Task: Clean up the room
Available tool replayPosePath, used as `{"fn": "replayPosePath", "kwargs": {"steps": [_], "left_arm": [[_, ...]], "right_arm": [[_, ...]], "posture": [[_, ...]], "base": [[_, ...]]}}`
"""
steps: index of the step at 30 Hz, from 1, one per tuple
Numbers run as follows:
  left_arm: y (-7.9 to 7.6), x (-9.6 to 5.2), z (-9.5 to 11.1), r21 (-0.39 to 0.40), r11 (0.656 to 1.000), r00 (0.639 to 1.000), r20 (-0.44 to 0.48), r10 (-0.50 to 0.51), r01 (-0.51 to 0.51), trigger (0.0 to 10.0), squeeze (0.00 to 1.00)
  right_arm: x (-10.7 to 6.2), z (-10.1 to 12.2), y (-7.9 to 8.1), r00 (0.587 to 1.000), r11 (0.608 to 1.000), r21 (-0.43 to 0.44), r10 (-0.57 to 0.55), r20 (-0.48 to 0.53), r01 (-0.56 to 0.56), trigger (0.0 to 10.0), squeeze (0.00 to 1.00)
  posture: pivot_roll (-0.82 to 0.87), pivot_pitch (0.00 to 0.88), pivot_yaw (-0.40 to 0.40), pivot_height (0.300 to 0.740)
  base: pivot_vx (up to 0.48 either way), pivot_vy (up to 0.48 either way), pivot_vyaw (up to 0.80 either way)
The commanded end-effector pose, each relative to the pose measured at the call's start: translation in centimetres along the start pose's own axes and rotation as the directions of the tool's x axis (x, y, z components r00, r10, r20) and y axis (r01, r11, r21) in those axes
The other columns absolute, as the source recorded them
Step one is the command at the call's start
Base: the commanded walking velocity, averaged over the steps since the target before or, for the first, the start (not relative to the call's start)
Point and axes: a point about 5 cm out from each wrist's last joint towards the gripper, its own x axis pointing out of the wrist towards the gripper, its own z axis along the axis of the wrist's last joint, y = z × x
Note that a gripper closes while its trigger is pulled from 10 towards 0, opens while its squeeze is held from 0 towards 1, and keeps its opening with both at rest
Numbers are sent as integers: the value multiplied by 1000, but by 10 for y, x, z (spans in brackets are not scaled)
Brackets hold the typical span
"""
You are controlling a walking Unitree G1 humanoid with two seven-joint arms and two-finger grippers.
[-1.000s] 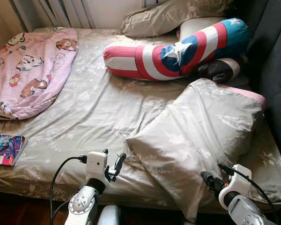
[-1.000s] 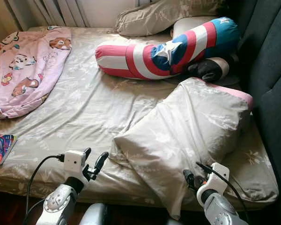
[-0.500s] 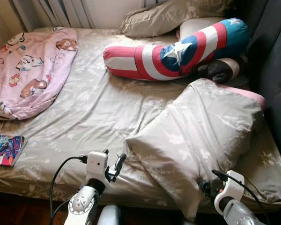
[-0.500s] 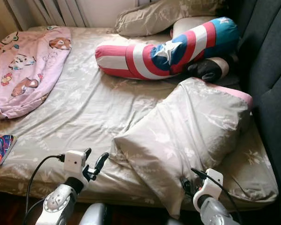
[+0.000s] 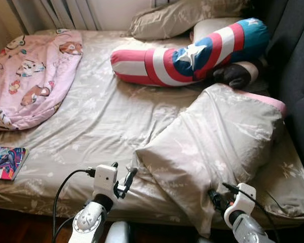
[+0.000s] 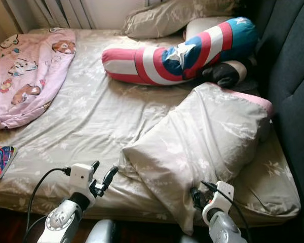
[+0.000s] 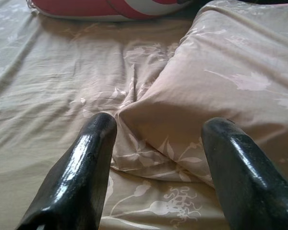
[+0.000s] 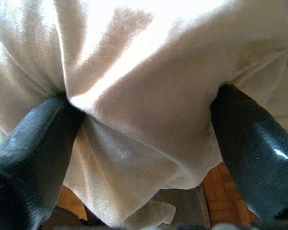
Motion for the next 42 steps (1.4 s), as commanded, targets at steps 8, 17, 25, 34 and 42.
{"fn": "replayPosePath", "kwargs": {"steps": [8, 17, 25, 34, 42], "left_arm": [[1, -6, 1, 41, 999, 999, -22, -30, 30, 10000, 0], [-2, -6, 1, 39, 999, 999, -25, -35, 36, 10000, 0], [-4, -7, 1, 33, 999, 999, -22, -28, 29, 10000, 0], [-3, -5, 1, 37, 999, 999, -19, -28, 28, 10000, 0], [-3, -3, 2, 36, 999, 999, -17, -29, 30, 10000, 0]], "right_arm": [[9, -8, 26, 997, 997, 12, 78, 8, -78, 10000, 0], [14, -1, 33, 997, 997, -48, 57, 55, -54, 0, 0], [15, -1, 31, 998, 995, -102, 24, 51, -19, 0, 0], [14, -3, 25, 999, 996, -87, -5, 48, 9, 0, 0], [14, -5, 22, 999, 996, -90, -14, 37, 18, 0, 0]], "posture": [[111, 130, 64, 640], [111, 134, 64, 640], [107, 132, 54, 640], [101, 126, 55, 640], [98, 123, 57, 640]], "base": [[0, 0, 0], [0, 0, 0], [0, 0, 0], [0, 0, 0], [0, 0, 0]]}}
